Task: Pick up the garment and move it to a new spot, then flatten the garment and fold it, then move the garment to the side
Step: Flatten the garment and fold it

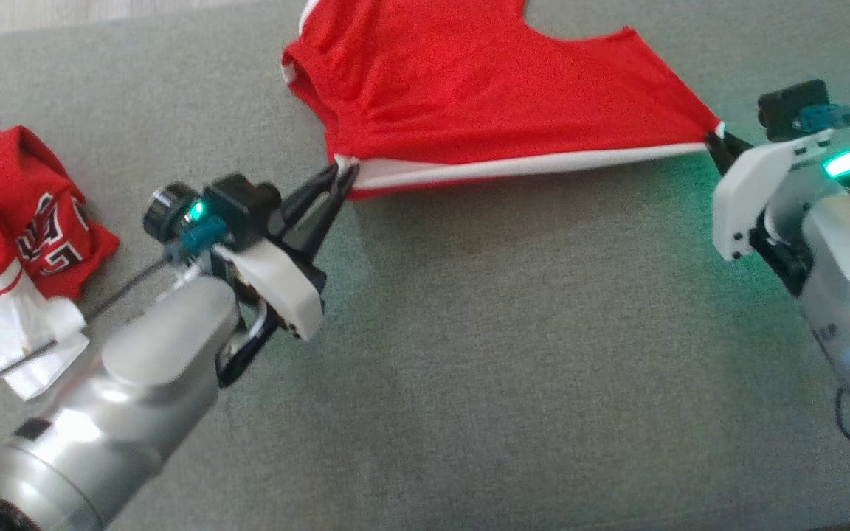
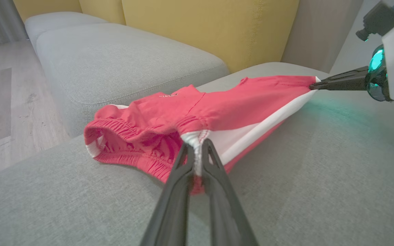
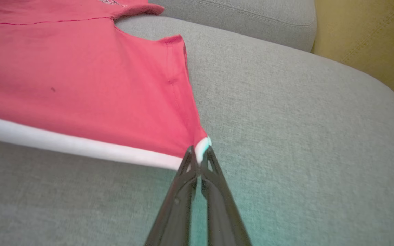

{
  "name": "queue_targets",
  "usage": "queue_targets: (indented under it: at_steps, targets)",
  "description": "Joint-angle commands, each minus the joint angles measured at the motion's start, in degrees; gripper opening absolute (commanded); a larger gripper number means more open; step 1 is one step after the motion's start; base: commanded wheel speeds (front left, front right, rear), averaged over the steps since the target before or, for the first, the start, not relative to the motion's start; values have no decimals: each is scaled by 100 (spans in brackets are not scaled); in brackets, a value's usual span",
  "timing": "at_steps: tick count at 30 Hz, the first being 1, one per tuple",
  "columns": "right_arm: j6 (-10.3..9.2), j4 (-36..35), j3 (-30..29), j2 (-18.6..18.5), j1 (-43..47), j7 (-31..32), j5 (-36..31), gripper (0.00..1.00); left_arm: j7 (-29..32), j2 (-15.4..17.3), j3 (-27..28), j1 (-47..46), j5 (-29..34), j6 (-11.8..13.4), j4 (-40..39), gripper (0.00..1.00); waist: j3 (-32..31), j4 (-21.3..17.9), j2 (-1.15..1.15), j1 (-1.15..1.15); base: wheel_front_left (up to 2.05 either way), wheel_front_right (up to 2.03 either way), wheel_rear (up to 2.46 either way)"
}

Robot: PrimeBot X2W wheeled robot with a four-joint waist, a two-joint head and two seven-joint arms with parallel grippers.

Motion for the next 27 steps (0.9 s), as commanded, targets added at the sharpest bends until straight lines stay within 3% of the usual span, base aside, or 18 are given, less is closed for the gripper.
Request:
queue_targets:
  at_steps: [1,10,16,22,27]
  targets:
    - [35,-270,161,-352,151,175,236,0,-94,234,186,-69,11,130,-130,0,-84,-8,0,1,0,0,0]
    - [35,-1701,865,-1520,911,961,1326,0,-63,285,-73,692,32,504,-760,0,-672,-58,0,1,0,0,0]
    - [35,-2376,978,-2028,1411,1318,1649,0,57,388,-194,1190,-78,713,-1254,0,-1115,-91,0,1,0,0,0]
    - [35,-3250,825,-2628,2094,1868,1978,0,313,588,-332,1675,-183,1034,-2103,0,-1367,-90,0,1,0,0,0]
    - [35,-3861,293,-2919,2573,2141,1925,0,500,760,-390,1762,-79,1360,-2762,0,-1314,-36,0,1,0,0,0]
